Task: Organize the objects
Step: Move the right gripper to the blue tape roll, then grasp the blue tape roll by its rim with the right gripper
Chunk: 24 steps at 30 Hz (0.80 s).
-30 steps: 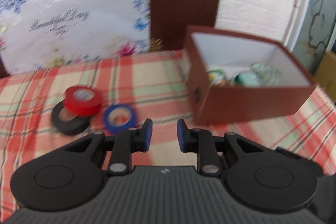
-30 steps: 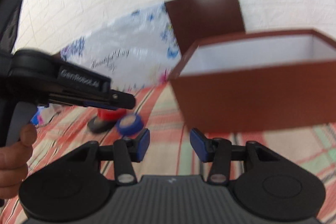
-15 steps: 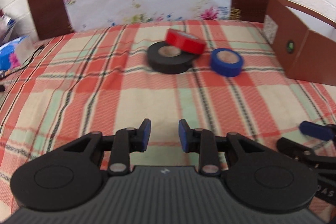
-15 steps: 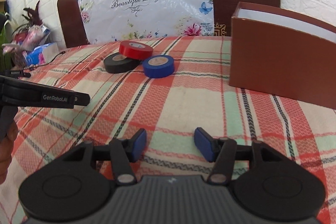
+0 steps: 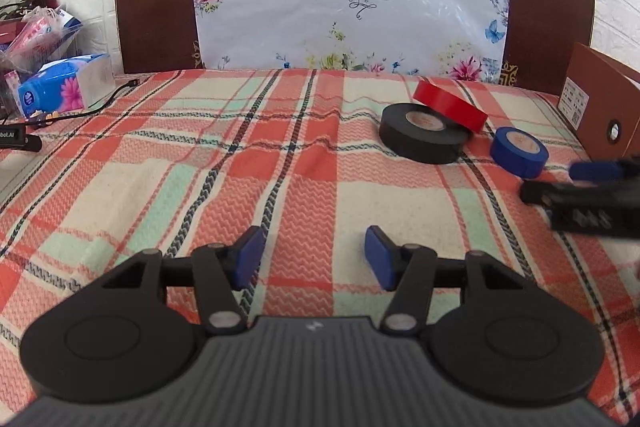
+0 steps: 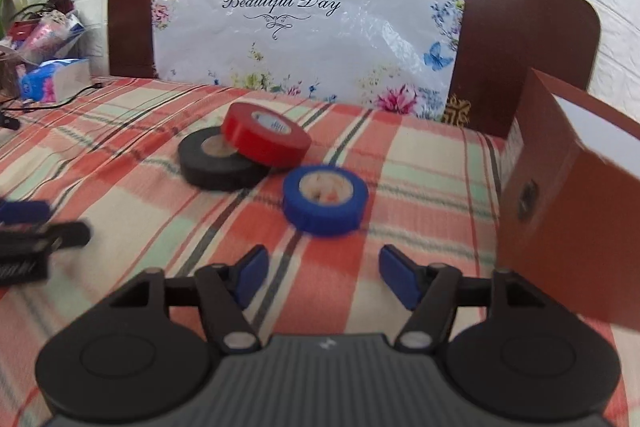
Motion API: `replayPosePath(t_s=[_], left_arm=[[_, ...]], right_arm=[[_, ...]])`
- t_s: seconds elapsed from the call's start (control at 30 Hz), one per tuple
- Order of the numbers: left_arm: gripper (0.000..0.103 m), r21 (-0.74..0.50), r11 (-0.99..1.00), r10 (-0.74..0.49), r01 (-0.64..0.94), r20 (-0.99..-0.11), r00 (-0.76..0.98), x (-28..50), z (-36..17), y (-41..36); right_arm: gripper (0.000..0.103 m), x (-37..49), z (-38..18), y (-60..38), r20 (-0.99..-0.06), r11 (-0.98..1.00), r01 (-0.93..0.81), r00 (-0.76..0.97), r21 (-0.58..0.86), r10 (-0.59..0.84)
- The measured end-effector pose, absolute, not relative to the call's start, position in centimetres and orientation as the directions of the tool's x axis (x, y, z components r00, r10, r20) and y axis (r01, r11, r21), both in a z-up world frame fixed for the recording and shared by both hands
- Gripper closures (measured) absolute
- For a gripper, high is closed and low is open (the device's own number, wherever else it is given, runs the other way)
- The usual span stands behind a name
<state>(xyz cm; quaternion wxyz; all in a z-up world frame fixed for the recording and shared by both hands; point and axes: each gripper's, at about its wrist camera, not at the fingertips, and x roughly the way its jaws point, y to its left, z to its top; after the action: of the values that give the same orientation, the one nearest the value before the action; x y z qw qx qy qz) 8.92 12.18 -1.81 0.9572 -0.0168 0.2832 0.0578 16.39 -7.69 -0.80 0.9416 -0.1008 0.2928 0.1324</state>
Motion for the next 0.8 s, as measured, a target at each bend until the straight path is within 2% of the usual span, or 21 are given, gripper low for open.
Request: replayPosePath(t_s=[0.1, 0.17, 0.27, 0.3, 0.57, 0.73, 0.8], left_arm=[[0.044, -0.011, 0.993, 0.094, -0.120, -0.542, 0.835, 8.9, -1.9, 12.4], [0.044, -0.012, 0.993, 0.094, -0.120, -0.542, 0.835, 8.9, -2.0, 12.4], [0.044, -0.012, 0.993, 0.095, -0.120, -0.542, 0.835, 8.9, -1.9, 12.4], [0.044, -0.012, 0.993, 0.094, -0.120, -0.542, 0.835, 8.9, -1.9, 12.3], [0.043, 0.004, 0.993, 0.101, -0.118, -0.545, 0.832, 8.8, -1.9, 12.2], [0.043, 0.064, 0.991, 0.136, -0.120, -0.555, 0.821, 8.6, -1.6, 11.1], [0.045, 0.070, 0.990, 0.142, -0.124, -0.578, 0.804, 8.6, -1.1, 10.2]], right_arm=[[0.023, 19.6, -1.0, -6.8, -0.583, 0.949, -0.289, 0.796, -0.126, 0.165], [0.023, 21.4, -1.1, -6.8, -0.592, 0.957, -0.270, 0.791, -0.110, 0.155], [0.044, 21.5, -1.1, -6.9, -0.605, 0.952, -0.296, 0.774, -0.082, 0.189], [0.044, 20.9, -1.1, -6.8, -0.601, 0.951, -0.292, 0.780, -0.102, 0.175], [0.044, 11.1, -0.9, -12.1, -0.603, 0.932, -0.354, 0.760, -0.072, 0.242], [0.044, 3.3, -0.8, -16.6, -0.597, 0.942, -0.331, 0.766, -0.049, 0.238], [0.028, 2.0, -0.6, -17.6, -0.591, 0.953, -0.300, 0.777, -0.047, 0.215]])
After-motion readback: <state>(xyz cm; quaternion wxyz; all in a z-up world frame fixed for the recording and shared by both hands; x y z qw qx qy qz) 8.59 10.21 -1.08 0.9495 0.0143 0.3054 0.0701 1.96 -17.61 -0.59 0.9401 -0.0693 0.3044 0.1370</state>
